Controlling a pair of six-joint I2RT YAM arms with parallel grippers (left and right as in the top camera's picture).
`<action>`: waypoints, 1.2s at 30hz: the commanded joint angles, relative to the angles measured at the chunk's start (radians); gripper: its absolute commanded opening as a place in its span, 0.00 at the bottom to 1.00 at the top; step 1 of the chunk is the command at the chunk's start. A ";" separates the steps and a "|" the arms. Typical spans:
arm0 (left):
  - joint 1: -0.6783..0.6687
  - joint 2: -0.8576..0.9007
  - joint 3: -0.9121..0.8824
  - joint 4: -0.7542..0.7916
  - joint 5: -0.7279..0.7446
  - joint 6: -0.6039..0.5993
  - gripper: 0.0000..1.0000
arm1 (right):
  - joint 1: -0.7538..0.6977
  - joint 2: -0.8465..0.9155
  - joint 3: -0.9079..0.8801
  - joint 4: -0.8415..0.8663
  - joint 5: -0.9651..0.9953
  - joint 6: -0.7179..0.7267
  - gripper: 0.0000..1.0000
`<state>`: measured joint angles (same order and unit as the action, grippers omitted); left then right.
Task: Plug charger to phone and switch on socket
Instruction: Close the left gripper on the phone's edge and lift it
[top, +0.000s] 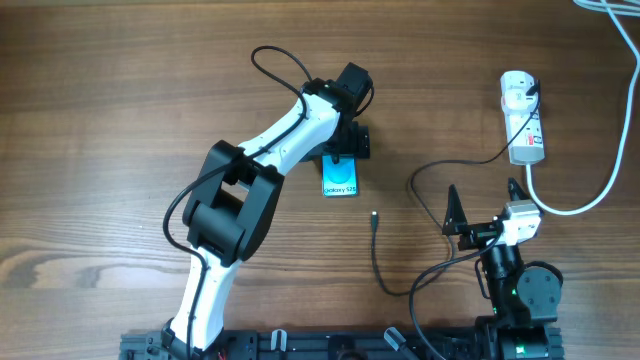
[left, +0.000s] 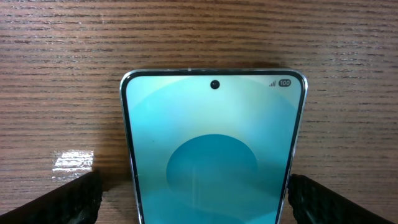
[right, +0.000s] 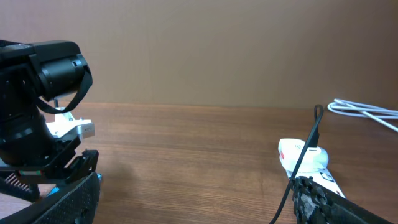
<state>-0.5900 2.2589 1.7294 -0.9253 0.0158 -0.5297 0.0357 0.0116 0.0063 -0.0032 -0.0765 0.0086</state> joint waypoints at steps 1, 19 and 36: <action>-0.008 0.015 -0.030 0.013 0.050 -0.002 1.00 | -0.004 -0.007 -0.001 0.003 0.016 -0.008 1.00; -0.055 0.015 -0.089 0.032 -0.044 -0.064 1.00 | -0.004 -0.007 -0.001 0.003 0.016 -0.008 1.00; -0.086 0.015 -0.089 0.036 -0.063 -0.055 1.00 | -0.004 -0.007 -0.001 0.003 0.016 -0.008 1.00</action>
<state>-0.6651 2.2364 1.6764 -0.8871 -0.0795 -0.5667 0.0357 0.0116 0.0063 -0.0032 -0.0765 0.0086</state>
